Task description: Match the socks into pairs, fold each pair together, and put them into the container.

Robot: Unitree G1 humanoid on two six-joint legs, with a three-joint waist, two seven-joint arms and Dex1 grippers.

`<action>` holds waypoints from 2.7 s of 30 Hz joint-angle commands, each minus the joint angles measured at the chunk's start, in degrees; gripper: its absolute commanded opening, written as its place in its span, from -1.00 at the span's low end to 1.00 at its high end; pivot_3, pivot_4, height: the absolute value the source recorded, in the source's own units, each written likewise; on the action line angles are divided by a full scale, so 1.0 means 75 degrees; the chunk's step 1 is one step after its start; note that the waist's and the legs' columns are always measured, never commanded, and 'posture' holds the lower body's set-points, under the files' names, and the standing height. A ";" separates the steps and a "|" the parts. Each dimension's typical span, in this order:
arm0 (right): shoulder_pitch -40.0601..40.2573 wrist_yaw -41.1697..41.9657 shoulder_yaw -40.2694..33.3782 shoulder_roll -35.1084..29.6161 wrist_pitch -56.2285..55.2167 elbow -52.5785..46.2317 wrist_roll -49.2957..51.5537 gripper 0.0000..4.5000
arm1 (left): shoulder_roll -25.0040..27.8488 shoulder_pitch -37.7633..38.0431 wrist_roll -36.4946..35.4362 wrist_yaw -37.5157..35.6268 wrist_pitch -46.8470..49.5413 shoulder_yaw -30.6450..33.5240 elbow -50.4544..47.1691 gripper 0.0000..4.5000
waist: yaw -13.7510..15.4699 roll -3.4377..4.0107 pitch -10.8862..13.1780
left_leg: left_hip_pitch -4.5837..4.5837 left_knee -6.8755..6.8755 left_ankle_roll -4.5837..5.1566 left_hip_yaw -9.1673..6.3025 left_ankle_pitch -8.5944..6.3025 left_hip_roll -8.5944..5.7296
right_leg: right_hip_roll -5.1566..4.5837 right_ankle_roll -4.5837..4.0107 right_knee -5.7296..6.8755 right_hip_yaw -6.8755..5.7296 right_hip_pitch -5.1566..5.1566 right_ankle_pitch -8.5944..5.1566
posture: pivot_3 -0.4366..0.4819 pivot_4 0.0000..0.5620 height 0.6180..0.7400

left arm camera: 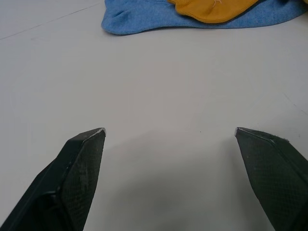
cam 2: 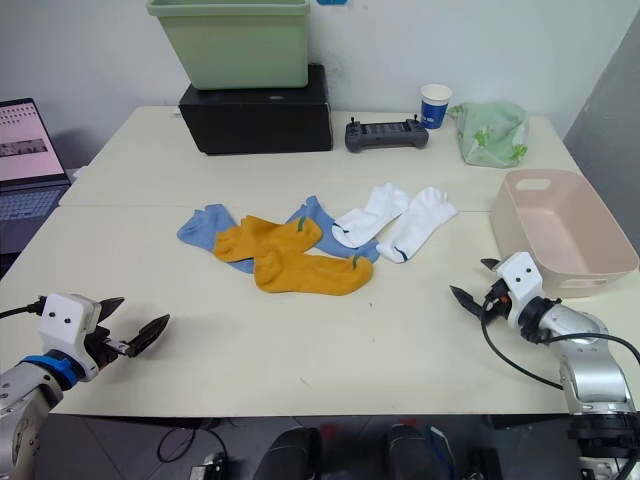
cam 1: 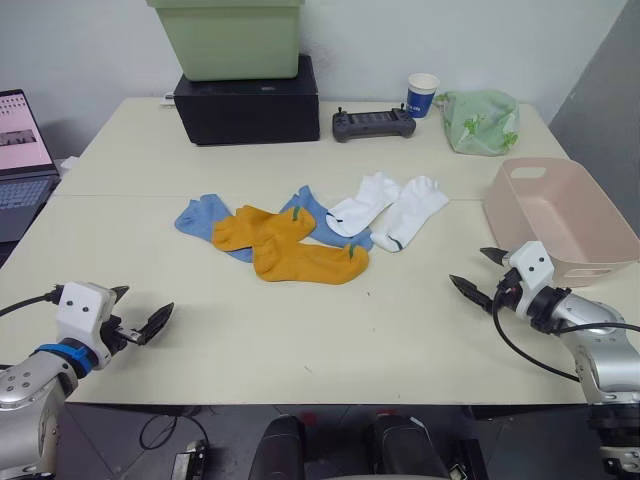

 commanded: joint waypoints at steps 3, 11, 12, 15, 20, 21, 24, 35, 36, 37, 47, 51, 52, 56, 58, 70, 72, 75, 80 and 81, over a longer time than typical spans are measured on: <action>-0.0065 0.0025 -0.0180 -0.0124 0.0060 -0.0428 0.0156 1.00 | 0.0075 -0.0080 -0.0115 0.0108 0.0033 0.0226 -0.0275 1.00 | 0.0000 0.0000 0.0000 | 0.0000 0.0000 0.0000 0.0000 0.0000 0.0000 | 0.0000 0.0000 0.0000 0.0001 0.0000 0.0000 | -0.05 -0.47 1.00; 0.0044 -0.0004 -0.0208 -0.0100 0.0184 -0.0581 0.0172 1.00 | 0.0100 -0.0092 -0.0123 0.0097 0.0014 0.0234 -0.0271 1.00 | -0.0002 0.0000 0.0000 | 0.0000 0.0000 0.0000 0.0000 0.0000 0.0000 | 0.0000 0.0000 0.0000 0.0001 0.0000 0.0000 | -0.05 -0.47 1.00; 0.0035 0.0007 -0.0205 -0.0108 0.0192 -0.0571 0.0171 1.00 | 0.0099 -0.0098 -0.0149 0.0089 0.0026 0.0243 -0.0277 1.00 | -0.0002 0.0000 0.0000 | 0.0000 0.0000 0.0000 0.0000 0.0000 0.0000 | 0.0000 0.0000 0.0000 0.0001 0.0000 0.0000 | -0.05 -0.47 1.00; 0.0018 0.0026 -0.0207 -0.0119 0.0225 -0.0564 0.0183 1.00 | 0.0106 -0.0095 -0.0147 0.0092 0.0034 0.0245 -0.0277 1.00 | -0.0002 0.0000 0.0000 | 0.0000 0.0000 0.0000 0.0000 0.0000 0.0000 | 0.0000 0.0000 0.0000 0.0000 0.0000 0.0000 | -0.05 -0.47 1.00; 0.0067 0.0060 -0.0184 -0.0120 0.0268 -0.0629 0.0194 1.00 | 0.0097 -0.0114 -0.0186 0.0068 0.0024 0.0246 -0.0260 1.00 | -0.0002 0.0000 0.0000 | 0.0000 0.0000 0.0000 0.0000 0.0000 0.0000 | 0.0000 0.0000 0.0000 0.0001 0.0000 0.0000 | -0.05 -0.47 1.00; 0.0076 0.0077 -0.0159 -0.0115 0.0297 -0.0682 0.0203 1.00 | 0.0093 -0.0091 -0.0192 0.0036 0.0022 0.0219 -0.0282 1.00 | -0.0002 0.0000 0.0000 | 0.0000 0.0000 0.0000 0.0000 0.0000 0.0000 | 0.0000 0.0000 0.0000 0.0001 0.0000 0.0000 | -0.05 -0.47 1.00; -0.0072 0.0122 0.0078 -0.0002 0.0622 -0.0967 0.0294 1.00 | -0.0006 -0.0183 -0.0549 -0.0135 0.0246 0.0121 -0.0619 1.00 | -0.0002 0.0000 0.0000 | 0.0000 0.0000 0.0000 0.0000 0.0000 0.0000 | 0.0000 0.0000 0.0001 0.0000 -0.0001 0.0000 | -0.05 -0.47 1.00; -0.1284 -0.0756 0.1505 0.1269 0.2357 -0.1413 0.0160 1.00 | -0.0930 -0.0968 -0.1283 0.0356 0.1614 -0.1141 -0.2011 1.00 | -0.0005 0.0000 0.0000 | -0.0001 0.0002 -0.0001 -0.0007 0.0001 -0.0001 | 0.0002 0.0000 0.0004 -0.0004 0.0001 0.0000 | -0.05 -0.47 1.00; -0.1379 -0.0848 0.1631 0.1405 0.2388 -0.1318 0.0093 1.00 | -0.1048 -0.1052 -0.1137 0.0445 0.1539 -0.1302 -0.1887 1.00 | -0.0005 0.0000 0.0000 | -0.0001 0.0003 -0.0001 -0.0006 0.0001 -0.0001 | 0.0002 0.0000 0.0005 -0.0003 0.0001 0.0000 | -0.05 -0.47 1.00; -0.1452 -0.0920 0.1736 0.1515 0.2370 -0.1213 0.0012 1.00 | -0.1154 -0.1130 -0.0940 0.0547 0.1410 -0.1449 -0.1738 1.00 | -0.0003 0.0000 0.0000 | 0.0000 0.0003 -0.0001 -0.0007 0.0001 -0.0002 | 0.0002 0.0000 0.0005 -0.0003 0.0002 0.0000 | -0.05 -0.47 1.00; -0.2092 -0.1198 0.2305 0.2476 0.2191 -0.0267 -0.0340 1.00 | -0.1849 -0.1631 -0.0467 0.0814 0.0826 -0.1962 -0.0933 0.77 | 0.0002 0.0000 0.0000 | -0.0003 0.0005 -0.0001 -0.0007 0.0001 -0.0002 | 0.0002 0.0000 0.0008 -0.0004 -0.0002 0.0001 | -0.05 -0.47 1.00; -0.2350 -0.1232 0.2442 0.2750 0.2202 0.0034 -0.0397 1.00 | -0.1951 -0.1835 -0.0419 0.0786 0.0731 -0.2091 -0.0750 0.21 | 0.0015 0.0000 0.0000 | -0.0003 0.0005 -0.0001 -0.0007 0.0001 -0.0003 | 0.0002 0.0000 0.0008 -0.0004 -0.0002 0.0001 | -0.05 -0.47 1.00; -0.2437 -0.1244 0.2481 0.2820 0.2169 0.0153 -0.0431 1.00 | -0.1983 -0.1916 -0.0373 0.0811 0.0717 -0.2138 -0.0675 0.07 | 0.0020 0.0000 0.0000 | -0.0004 0.0005 -0.0001 -0.0008 0.0001 -0.0003 | 0.0002 0.0000 0.0008 -0.0005 -0.0002 0.0001 | -0.05 -0.47 1.00; -0.2740 -0.1234 0.2456 0.2949 0.1932 0.0645 -0.0542 0.73 | -0.2081 -0.2142 -0.0244 0.0859 0.0785 -0.2322 -0.0519 -0.51 | 0.0030 0.0000 0.0000 | -0.0004 0.0005 -0.0001 -0.0006 0.0001 -0.0004 | 0.0002 0.0000 0.0008 -0.0005 -0.0002 0.0002 | -0.05 -0.47 1.00; -0.2791 -0.1150 0.2441 0.2989 0.1843 0.0735 -0.0535 0.43 | -0.2117 -0.2163 -0.0205 0.0846 0.0728 -0.2354 -0.0469 -0.80 | 0.0029 0.0000 0.0000 | -0.0004 0.0005 -0.0001 -0.0006 0.0001 -0.0005 | 0.0002 0.0000 0.0008 -0.0005 -0.0002 0.0001 | -0.05 -0.47 1.00; -0.2504 -0.0874 0.2267 0.2922 0.2228 0.0047 -0.0234 -0.99 | -0.2186 -0.1868 -0.0486 0.0701 0.0779 -0.2211 -0.0818 -1.00 | 0.0024 0.0000 0.0000 | -0.0004 0.0004 -0.0001 -0.0008 0.0001 -0.0001 | 0.0002 0.0000 0.0008 -0.0005 -0.0003 0.0001 | -0.05 -0.47 1.00; -0.2445 -0.0890 0.2260 0.2893 0.2355 -0.0129 -0.0171 -0.99 | -0.2186 -0.1775 -0.0567 0.0722 0.0879 -0.2188 -0.0992 -1.00 | 0.0027 0.0000 0.0000 | -0.0005 0.0004 -0.0001 -0.0011 0.0001 -0.0001 | 0.0002 0.0000 0.0009 -0.0008 -0.0003 0.0001 | -0.05 -0.47 1.00; -0.2383 -0.0906 0.2203 0.2824 0.2674 -0.0454 -0.0013 -0.99 | -0.2250 -0.1657 -0.0967 0.0777 0.1125 -0.1982 -0.1298 -1.00 | 0.0025 0.0000 0.0000 | -0.0005 0.0004 -0.0001 -0.0010 0.0001 -0.0001 | 0.0002 0.0000 0.0009 -0.0006 -0.0003 0.0001 | -0.05 -0.47 1.00; -0.2316 -0.0959 0.2155 0.2762 0.2982 -0.0728 0.0150 -0.99 | -0.2324 -0.1505 -0.1719 0.0991 0.1741 -0.1578 -0.1713 -1.00 | 0.0024 0.0000 0.0000 | -0.0004 0.0004 -0.0001 -0.0015 0.0001 0.0000 | 0.0002 0.0000 0.0008 -0.0010 -0.0002 0.0001 | -0.05 -0.47 1.00; -0.2270 -0.0954 0.2126 0.2715 0.3046 -0.0811 0.0188 -0.99 | -0.2326 -0.1433 -0.1927 0.1032 0.1917 -0.1426 -0.1799 -1.00 | 0.0024 0.0000 0.0000 | -0.0005 0.0004 -0.0001 -0.0015 0.0001 0.0000 | 0.0002 0.0000 0.0008 -0.0010 -0.0002 0.0001 | -0.05 -0.47 1.00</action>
